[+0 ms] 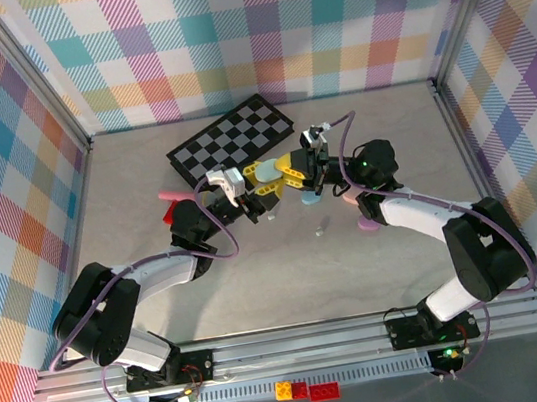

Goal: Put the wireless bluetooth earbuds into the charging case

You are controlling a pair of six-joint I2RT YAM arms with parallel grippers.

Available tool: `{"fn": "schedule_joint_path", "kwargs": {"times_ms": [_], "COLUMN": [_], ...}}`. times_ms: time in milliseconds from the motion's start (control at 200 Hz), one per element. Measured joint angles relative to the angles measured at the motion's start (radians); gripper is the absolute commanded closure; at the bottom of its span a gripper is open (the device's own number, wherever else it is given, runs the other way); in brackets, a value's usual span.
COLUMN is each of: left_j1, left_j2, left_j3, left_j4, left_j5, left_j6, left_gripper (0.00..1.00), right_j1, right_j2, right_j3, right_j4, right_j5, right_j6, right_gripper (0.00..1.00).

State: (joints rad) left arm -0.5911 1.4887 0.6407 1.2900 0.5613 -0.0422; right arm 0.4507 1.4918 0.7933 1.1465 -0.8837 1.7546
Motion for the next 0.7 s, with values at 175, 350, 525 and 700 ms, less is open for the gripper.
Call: {"fn": "schedule_joint_path", "kwargs": {"times_ms": [175, 350, 525, 700], "left_j1": [0.000, 0.000, 0.000, 0.000], "left_j2": [0.000, 0.000, 0.000, 0.000], "left_j3": [0.000, 0.000, 0.000, 0.000], "left_j4": [0.000, 0.000, 0.000, 0.000], "left_j5": [0.000, 0.000, 0.005, 0.007], "left_j6": [-0.007, -0.011, -0.015, -0.018], "left_gripper": [0.54, 0.53, 0.50, 0.51], "right_j1": [0.000, 0.000, 0.000, 0.000], "right_j2": [0.000, 0.000, 0.000, 0.000], "right_j3": [0.000, 0.000, -0.001, -0.002], "right_j4": [-0.003, -0.003, -0.003, -0.003], "right_j5": [0.000, 0.000, 0.001, 0.000], "right_j6": [-0.003, -0.005, -0.006, -0.009], "right_gripper": [0.89, 0.89, 0.89, 0.89]}}
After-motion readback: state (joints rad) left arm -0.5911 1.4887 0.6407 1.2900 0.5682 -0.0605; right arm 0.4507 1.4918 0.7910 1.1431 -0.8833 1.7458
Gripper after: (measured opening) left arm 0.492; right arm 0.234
